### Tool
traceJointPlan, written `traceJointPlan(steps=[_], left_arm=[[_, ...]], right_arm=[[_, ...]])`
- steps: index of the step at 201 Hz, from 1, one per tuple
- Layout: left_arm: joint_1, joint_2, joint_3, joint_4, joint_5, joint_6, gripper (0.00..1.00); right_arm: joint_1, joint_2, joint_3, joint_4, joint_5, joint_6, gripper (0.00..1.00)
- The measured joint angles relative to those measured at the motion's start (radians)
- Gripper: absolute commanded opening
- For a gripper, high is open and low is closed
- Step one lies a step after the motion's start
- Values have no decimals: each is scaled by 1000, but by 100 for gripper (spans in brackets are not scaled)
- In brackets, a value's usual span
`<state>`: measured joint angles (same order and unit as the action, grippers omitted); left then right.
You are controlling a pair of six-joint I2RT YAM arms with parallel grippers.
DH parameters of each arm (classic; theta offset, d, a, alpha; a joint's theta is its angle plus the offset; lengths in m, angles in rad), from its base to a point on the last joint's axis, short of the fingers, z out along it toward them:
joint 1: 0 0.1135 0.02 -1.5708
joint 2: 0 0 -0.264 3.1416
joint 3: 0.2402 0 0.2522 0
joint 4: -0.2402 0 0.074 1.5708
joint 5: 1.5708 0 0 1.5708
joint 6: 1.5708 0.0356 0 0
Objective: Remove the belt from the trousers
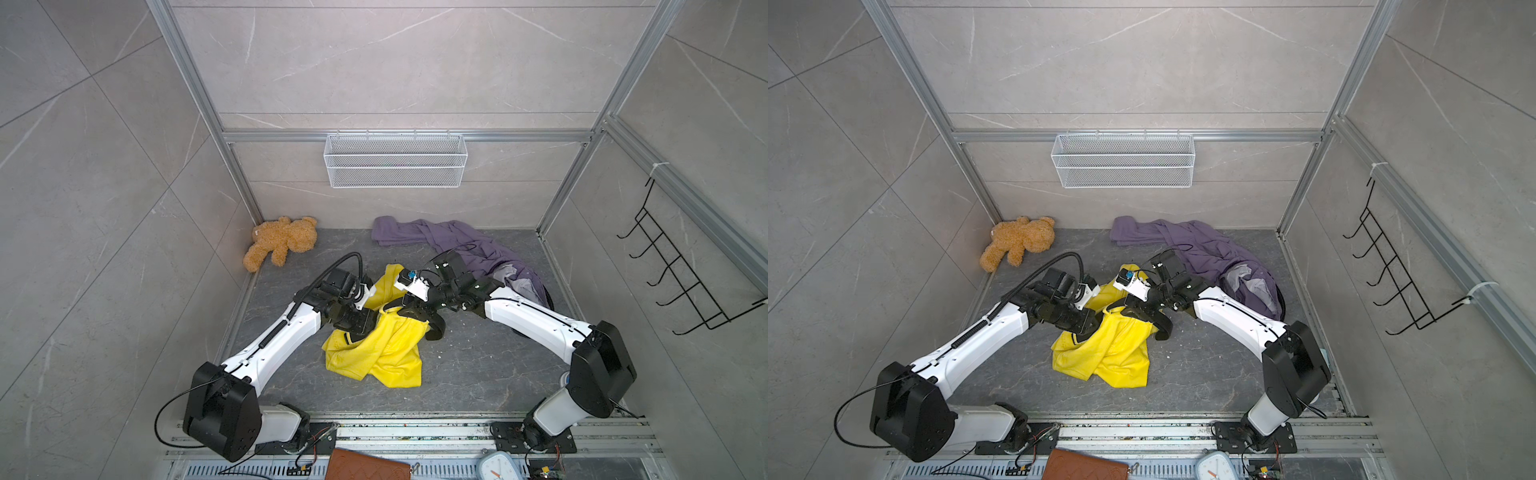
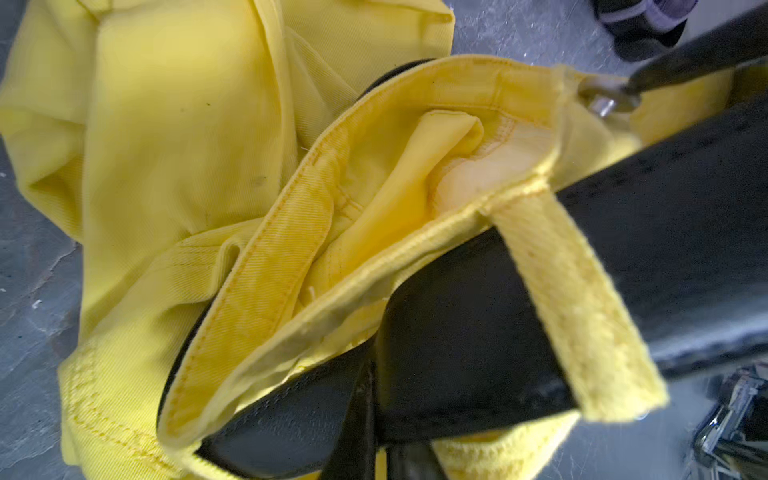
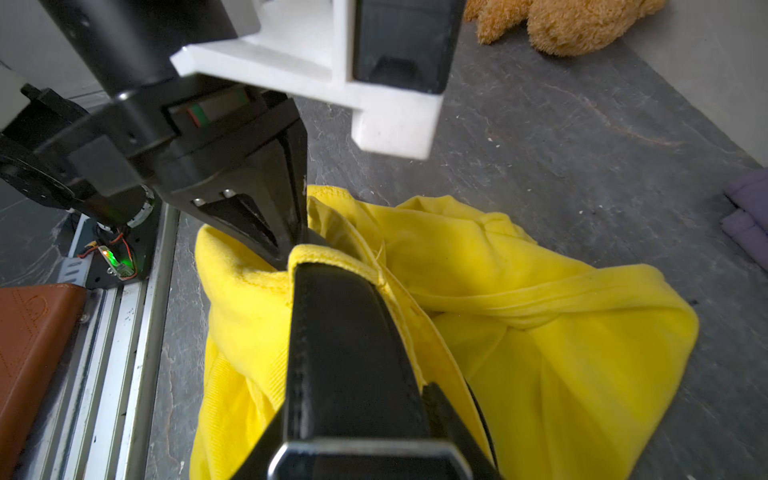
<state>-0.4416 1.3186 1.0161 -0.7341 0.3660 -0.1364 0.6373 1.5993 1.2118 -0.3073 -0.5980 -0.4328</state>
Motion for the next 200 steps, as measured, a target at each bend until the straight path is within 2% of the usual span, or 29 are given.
traceJointPlan(steps=[78,200], left_arm=[[57,-134,-39,66,-24,-61,0],[59,-140,-119,205,37,-148,0]], right_arm=[[-2,-36,-45,116,-2,64,5],[-63,-66,-111,193,-77,202,4]])
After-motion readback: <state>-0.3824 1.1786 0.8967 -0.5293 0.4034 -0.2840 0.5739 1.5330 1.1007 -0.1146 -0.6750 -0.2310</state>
